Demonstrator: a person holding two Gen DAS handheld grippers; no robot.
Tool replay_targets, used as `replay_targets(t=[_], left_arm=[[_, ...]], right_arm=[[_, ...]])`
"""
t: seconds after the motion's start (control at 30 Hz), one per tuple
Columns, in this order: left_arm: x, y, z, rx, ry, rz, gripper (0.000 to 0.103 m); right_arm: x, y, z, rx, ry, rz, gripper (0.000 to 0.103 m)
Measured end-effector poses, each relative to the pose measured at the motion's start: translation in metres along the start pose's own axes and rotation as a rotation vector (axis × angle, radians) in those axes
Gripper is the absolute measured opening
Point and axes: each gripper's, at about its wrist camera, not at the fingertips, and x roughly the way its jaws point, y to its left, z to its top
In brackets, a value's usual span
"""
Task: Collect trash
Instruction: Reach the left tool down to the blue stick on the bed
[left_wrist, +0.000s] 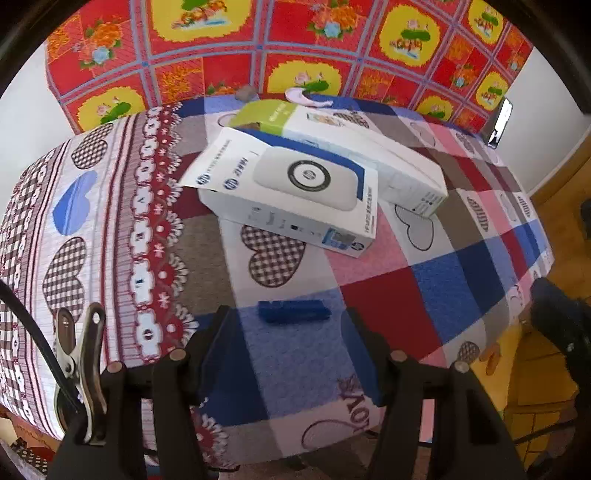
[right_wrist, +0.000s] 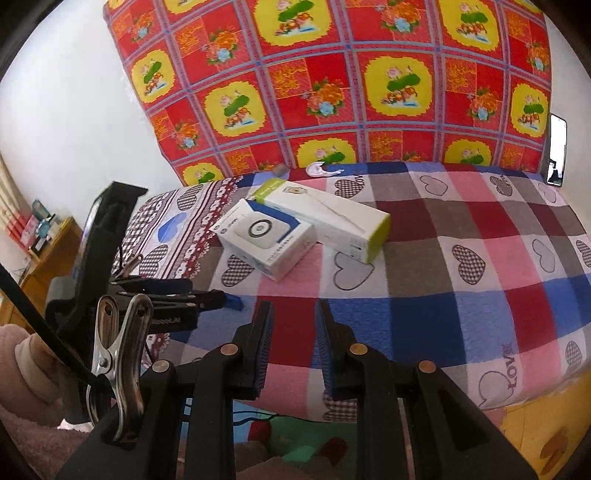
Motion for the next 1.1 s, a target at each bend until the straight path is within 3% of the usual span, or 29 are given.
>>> replay_targets(t=[0.37, 0.77, 0.93, 1.1], left_arm=[[0.028, -0.014, 0.002, 0.048, 0.054, 0.115, 0.063], [0.034, -0.010, 0.005, 0.015, 0.035, 0.128, 0.063], [0.032, -0.008, 0.003, -0.010, 0.023, 0.133, 0.053], [0.030, -0.008, 0.001, -0.007, 0.016, 0.128, 0.053]], right_arm=[[0.005, -0.022, 0.000, 0.028, 0.007, 0.039, 0.024], [0.008, -0.031, 0.000, 0.049, 0.012, 0.049, 0.024], [0.007, -0.031, -0.001, 0.051, 0.009, 0.047, 0.024], [0.008, -0.030, 0.000, 0.048, 0.006, 0.049, 0.024]])
